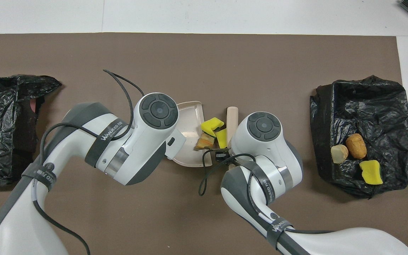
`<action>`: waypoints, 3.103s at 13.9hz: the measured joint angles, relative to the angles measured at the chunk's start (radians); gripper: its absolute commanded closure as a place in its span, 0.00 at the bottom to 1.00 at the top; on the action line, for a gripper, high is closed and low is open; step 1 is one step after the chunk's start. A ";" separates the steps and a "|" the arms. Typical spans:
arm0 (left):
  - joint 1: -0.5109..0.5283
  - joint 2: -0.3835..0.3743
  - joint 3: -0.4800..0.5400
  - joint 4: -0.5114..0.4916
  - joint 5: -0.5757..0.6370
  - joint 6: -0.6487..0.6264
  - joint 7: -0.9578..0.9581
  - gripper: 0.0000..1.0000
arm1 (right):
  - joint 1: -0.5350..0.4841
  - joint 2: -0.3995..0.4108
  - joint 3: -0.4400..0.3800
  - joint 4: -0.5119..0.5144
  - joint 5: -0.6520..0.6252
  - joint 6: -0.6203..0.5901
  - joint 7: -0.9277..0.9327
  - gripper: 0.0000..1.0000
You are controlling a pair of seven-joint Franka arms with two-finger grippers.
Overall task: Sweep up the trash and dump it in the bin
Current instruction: 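Sweep the yellow sponges and chunks into the dustpan with the right gripper's brush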
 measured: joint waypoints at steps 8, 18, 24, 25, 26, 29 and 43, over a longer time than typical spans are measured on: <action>-0.007 -0.019 -0.005 -0.054 0.000 0.065 0.007 1.00 | 0.002 0.012 0.024 0.120 0.161 -0.008 -0.031 1.00; -0.028 -0.038 -0.001 -0.110 -0.001 0.167 0.063 1.00 | -0.013 -0.351 -0.015 -0.260 0.037 -0.260 0.056 1.00; -0.029 -0.074 -0.005 -0.198 -0.005 0.234 0.111 1.00 | -0.004 -0.279 -0.001 -0.304 0.075 -0.085 -0.063 1.00; -0.029 -0.086 -0.007 -0.217 -0.006 0.235 0.111 1.00 | 0.000 -0.259 0.009 -0.292 0.121 -0.061 -0.084 1.00; -0.030 -0.098 -0.008 -0.237 -0.006 0.237 0.111 1.00 | 0.007 -0.243 0.018 -0.272 0.174 -0.045 -0.105 1.00; -0.030 -0.125 -0.008 -0.287 -0.035 0.275 0.112 1.00 | 0.035 -0.189 0.044 -0.182 0.297 -0.001 -0.126 1.00; 0.157 -0.123 0.012 -0.291 -0.368 0.379 0.413 1.00 | 0.024 -0.303 0.045 -0.049 0.033 -0.335 0.022 1.00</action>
